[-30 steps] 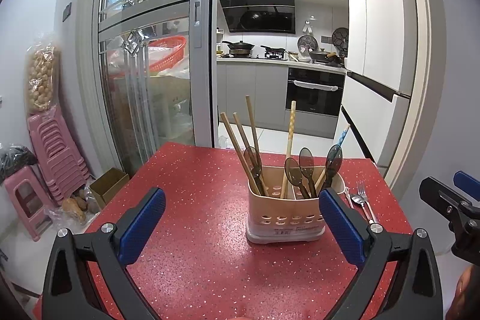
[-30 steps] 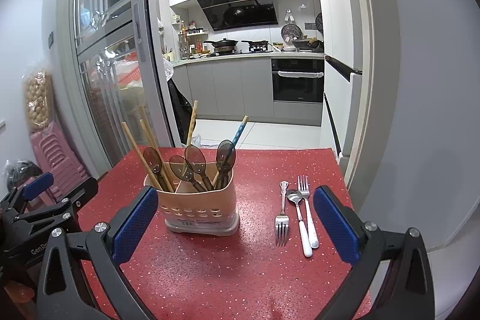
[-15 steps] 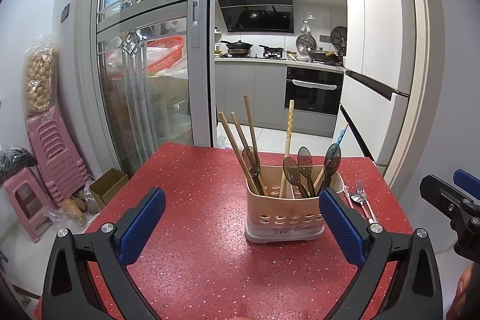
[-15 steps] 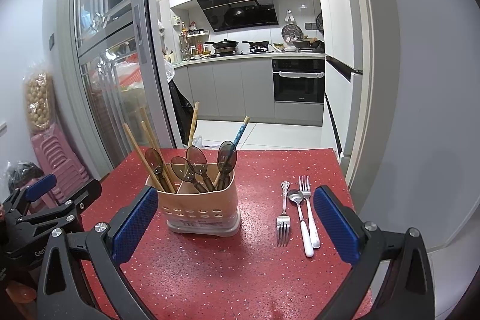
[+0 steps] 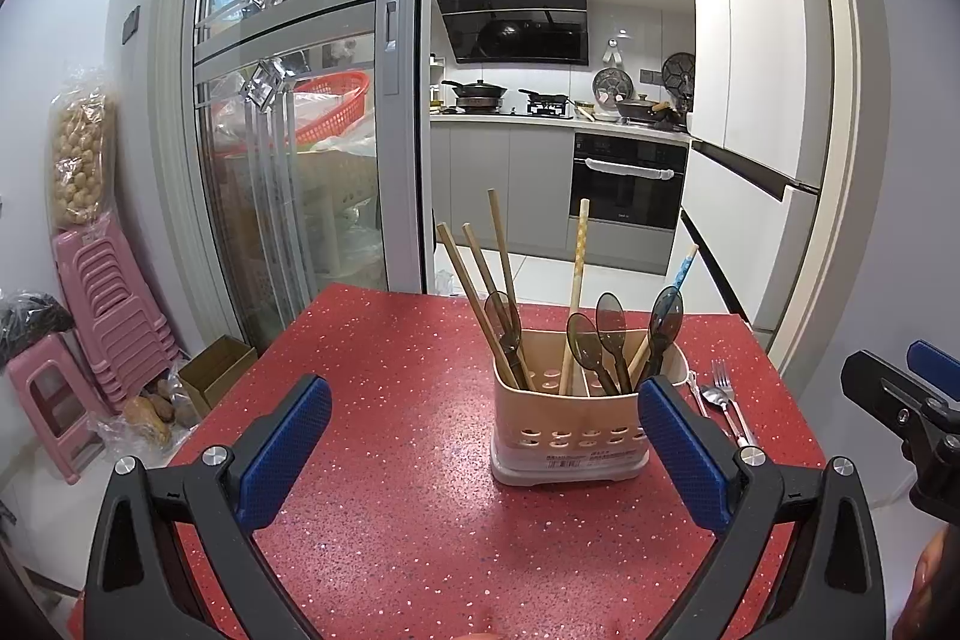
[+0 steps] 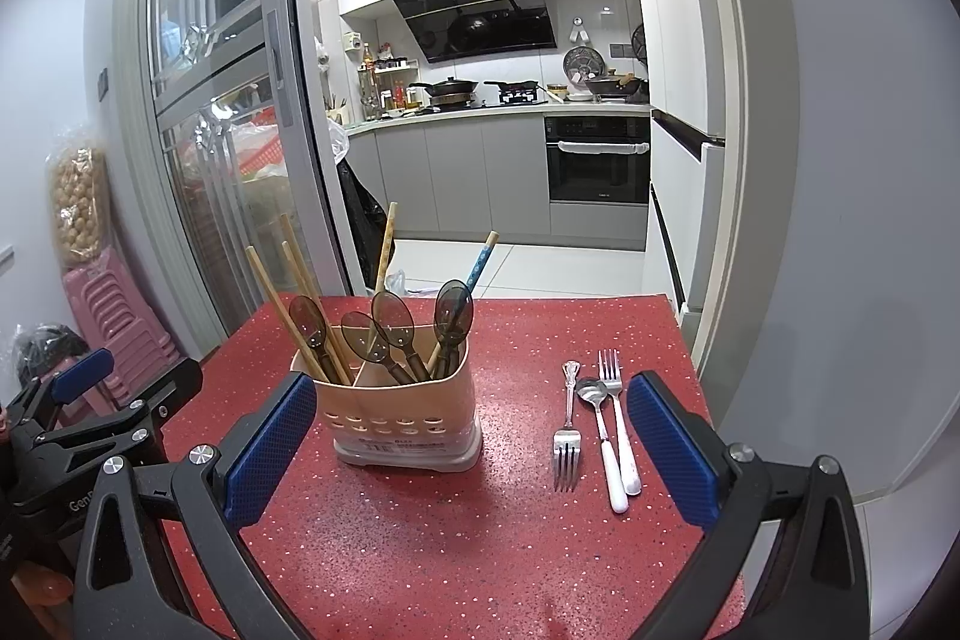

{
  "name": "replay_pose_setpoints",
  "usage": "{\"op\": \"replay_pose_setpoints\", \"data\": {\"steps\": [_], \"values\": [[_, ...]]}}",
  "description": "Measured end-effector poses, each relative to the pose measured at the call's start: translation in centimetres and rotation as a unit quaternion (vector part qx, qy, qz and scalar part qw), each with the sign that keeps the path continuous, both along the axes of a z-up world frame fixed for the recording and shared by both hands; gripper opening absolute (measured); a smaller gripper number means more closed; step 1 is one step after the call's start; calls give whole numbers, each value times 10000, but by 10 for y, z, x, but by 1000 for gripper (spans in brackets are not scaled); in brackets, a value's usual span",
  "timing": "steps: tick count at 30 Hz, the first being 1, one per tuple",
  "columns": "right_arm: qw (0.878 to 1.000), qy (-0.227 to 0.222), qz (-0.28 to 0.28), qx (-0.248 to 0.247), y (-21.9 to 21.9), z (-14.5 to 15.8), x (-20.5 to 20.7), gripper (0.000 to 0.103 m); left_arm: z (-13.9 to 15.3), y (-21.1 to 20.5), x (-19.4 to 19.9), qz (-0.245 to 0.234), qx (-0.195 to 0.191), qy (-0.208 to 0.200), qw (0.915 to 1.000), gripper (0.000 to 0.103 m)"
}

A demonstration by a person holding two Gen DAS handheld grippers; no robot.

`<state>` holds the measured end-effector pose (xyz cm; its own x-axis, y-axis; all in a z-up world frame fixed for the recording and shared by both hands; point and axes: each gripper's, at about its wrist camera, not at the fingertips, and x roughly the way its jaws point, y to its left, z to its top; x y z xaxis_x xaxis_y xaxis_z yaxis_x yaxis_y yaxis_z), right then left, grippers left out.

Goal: Organize utensils

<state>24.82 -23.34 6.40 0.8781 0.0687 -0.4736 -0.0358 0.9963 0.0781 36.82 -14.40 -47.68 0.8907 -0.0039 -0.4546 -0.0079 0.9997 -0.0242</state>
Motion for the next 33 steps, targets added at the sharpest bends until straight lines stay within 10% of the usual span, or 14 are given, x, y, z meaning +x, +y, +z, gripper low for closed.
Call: {"op": "replay_pose_setpoints", "data": {"steps": [33], "values": [[10000,-10,6,15,1,2,0,103,0,-2,2,16,1,-21,10000,103]]}}
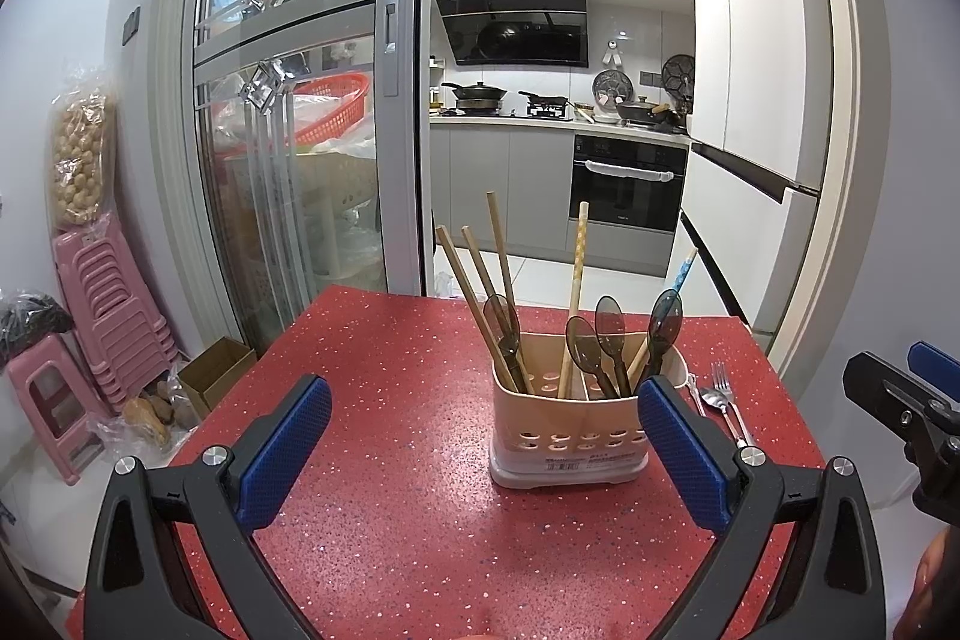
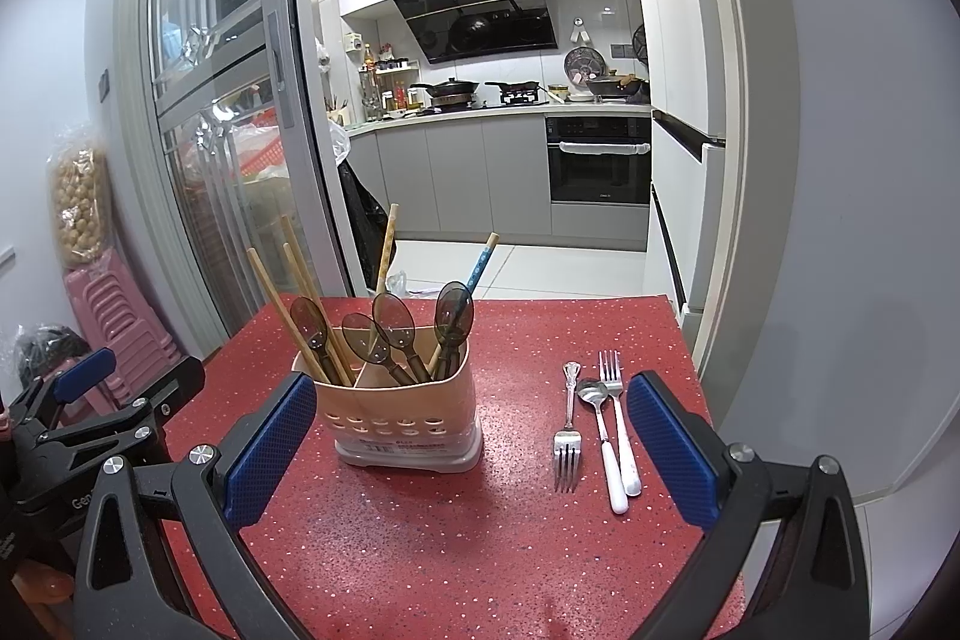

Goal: Organize utensils

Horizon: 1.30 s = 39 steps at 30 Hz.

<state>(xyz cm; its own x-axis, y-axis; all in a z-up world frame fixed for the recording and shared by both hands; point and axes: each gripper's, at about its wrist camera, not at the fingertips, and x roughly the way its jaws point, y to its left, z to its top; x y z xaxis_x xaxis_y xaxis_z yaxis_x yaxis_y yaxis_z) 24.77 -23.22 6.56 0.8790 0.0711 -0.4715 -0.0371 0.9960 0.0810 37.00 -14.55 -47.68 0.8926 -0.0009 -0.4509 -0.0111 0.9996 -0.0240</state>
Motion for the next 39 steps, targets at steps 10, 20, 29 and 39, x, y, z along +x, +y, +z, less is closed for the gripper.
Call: {"op": "replay_pose_setpoints", "data": {"steps": [10,20,29,39], "values": [[10000,-5,8,17,1,2,0,103,0,0,0,-7,-10,-3,10000,103],[10000,-5,4,13,2,2,-1,103,1,0,-1,-2,-9,-8,10000,103],[10000,-6,2,22,2,2,0,103,1,0,-1,-5,-7,-5,10000,103],[10000,-3,5,19,2,1,0,103,2,1,-1,-19,-25,4,10000,103]]}}
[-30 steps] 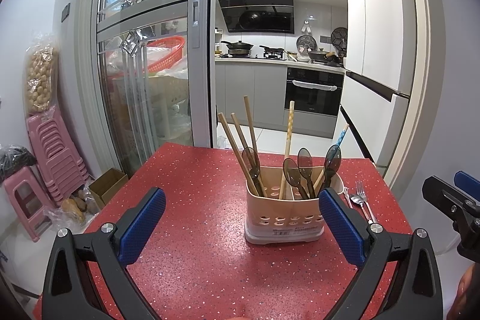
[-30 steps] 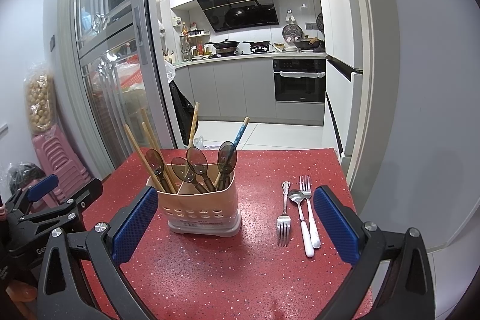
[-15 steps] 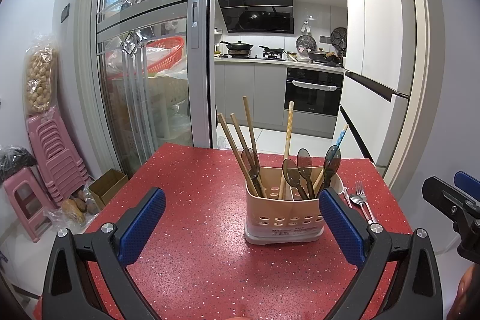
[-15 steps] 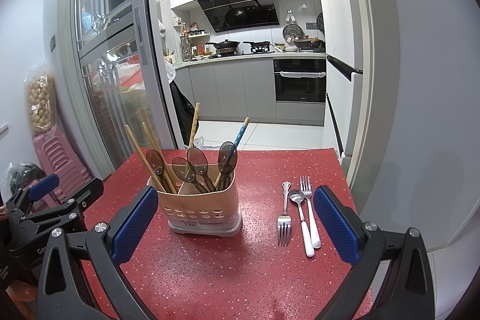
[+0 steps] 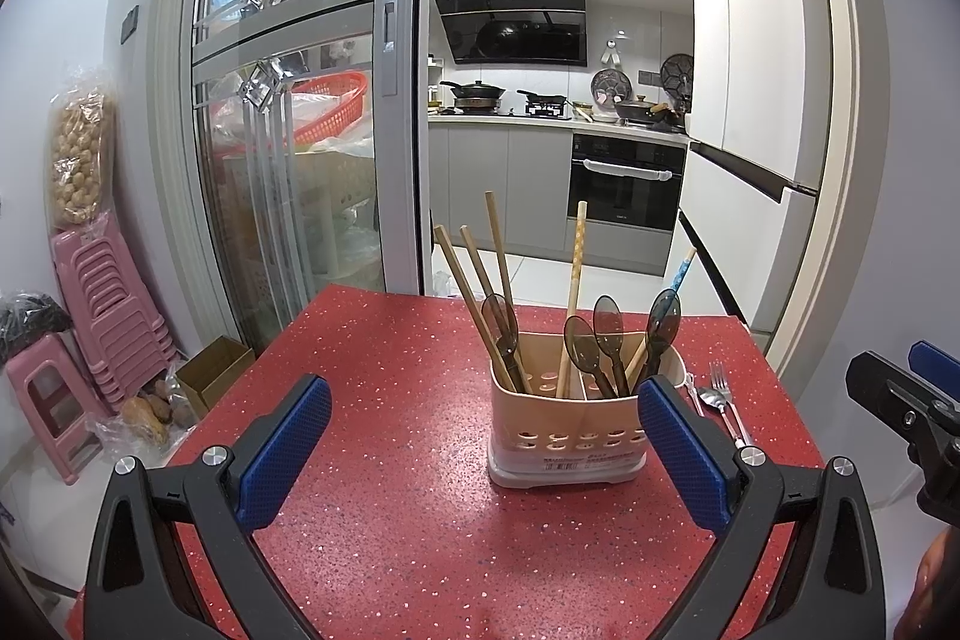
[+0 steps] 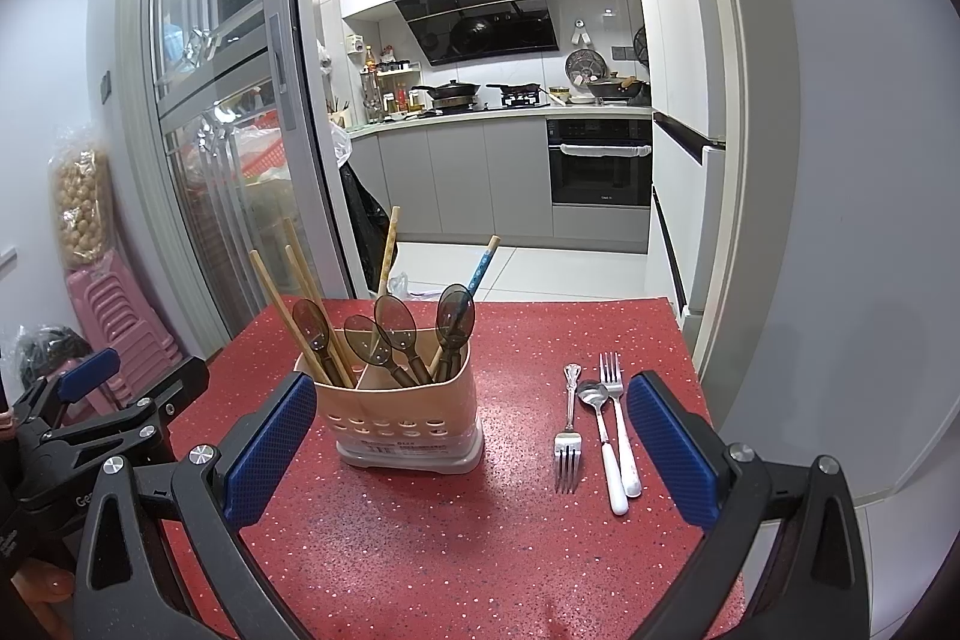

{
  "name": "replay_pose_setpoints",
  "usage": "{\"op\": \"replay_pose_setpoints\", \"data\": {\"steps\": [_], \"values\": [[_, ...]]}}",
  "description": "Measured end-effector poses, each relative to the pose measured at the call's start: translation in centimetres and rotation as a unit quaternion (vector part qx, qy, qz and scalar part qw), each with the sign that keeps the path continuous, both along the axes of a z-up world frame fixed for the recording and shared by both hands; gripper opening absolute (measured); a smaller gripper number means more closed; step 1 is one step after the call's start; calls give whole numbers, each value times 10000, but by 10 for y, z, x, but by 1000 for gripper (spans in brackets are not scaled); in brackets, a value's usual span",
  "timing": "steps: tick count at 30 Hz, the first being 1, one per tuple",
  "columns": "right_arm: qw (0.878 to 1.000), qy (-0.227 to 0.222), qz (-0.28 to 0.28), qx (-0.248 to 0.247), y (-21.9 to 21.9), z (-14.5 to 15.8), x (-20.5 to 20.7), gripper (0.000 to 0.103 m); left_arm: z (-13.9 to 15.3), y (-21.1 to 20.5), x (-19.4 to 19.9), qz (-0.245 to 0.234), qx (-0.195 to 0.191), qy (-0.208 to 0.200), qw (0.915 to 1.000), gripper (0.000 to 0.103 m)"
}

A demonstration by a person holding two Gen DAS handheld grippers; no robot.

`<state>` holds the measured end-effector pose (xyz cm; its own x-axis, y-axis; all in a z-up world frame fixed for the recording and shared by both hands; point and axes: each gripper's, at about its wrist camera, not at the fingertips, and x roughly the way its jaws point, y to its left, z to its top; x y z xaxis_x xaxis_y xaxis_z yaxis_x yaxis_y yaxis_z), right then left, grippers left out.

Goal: Organize utensils

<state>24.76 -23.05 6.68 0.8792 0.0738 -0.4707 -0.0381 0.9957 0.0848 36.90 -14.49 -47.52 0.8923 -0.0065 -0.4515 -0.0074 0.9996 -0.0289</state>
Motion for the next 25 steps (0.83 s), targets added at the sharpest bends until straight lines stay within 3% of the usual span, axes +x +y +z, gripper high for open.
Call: {"op": "replay_pose_setpoints", "data": {"steps": [25], "values": [[10000,1,0,-8,-1,1,0,103,1,3,0,-127,-33,-10,9999,103]]}}
